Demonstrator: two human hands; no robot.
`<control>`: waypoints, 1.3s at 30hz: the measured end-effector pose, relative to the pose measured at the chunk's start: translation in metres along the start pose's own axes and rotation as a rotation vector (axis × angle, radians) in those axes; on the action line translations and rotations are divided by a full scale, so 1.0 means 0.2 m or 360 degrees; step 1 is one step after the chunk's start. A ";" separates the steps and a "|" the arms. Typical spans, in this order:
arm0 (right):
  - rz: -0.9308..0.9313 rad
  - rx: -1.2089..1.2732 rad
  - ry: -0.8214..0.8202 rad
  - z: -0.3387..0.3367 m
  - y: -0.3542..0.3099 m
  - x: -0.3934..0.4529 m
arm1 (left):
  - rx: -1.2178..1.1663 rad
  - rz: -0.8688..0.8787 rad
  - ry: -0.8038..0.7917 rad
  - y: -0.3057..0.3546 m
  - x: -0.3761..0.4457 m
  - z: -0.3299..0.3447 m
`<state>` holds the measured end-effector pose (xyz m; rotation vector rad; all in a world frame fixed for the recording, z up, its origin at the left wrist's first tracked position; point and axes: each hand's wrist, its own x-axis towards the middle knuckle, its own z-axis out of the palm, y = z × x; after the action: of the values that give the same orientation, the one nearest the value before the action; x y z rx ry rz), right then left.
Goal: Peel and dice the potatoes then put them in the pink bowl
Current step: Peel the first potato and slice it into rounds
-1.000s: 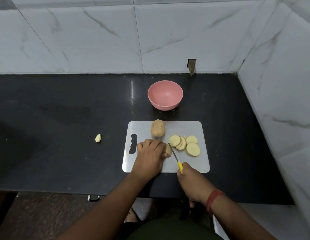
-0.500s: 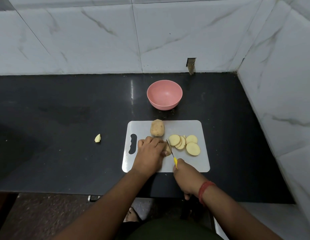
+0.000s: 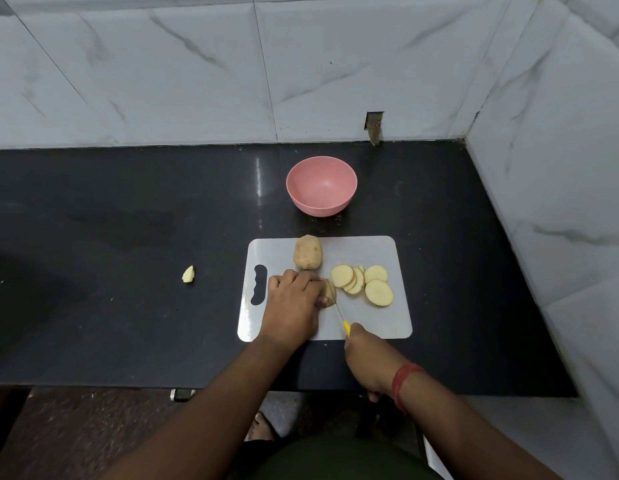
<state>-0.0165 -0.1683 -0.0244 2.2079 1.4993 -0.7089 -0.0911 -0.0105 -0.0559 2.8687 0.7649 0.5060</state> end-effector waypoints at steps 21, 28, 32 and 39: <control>0.0269 0.1549 0.0265 -0.24 0.05 -0.18 | 0.0082 -0.0060 -0.0043 0.03 -0.01 -0.03; 0.0334 0.1215 0.0439 -0.20 0.01 -0.17 | 0.0119 -0.0123 -0.0058 0.05 -0.01 -0.02; 0.0317 0.1077 0.0407 -0.16 -0.01 -0.15 | 0.0122 -0.0118 -0.0007 0.04 -0.01 -0.01; 0.0301 0.1020 0.0411 -0.17 -0.02 -0.09 | 0.0079 -0.0129 0.0027 0.03 -0.02 0.01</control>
<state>-0.0195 -0.1605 0.0132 2.9696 1.2593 -0.9720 -0.0901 -0.0176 -0.0582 2.8679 0.9049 0.5086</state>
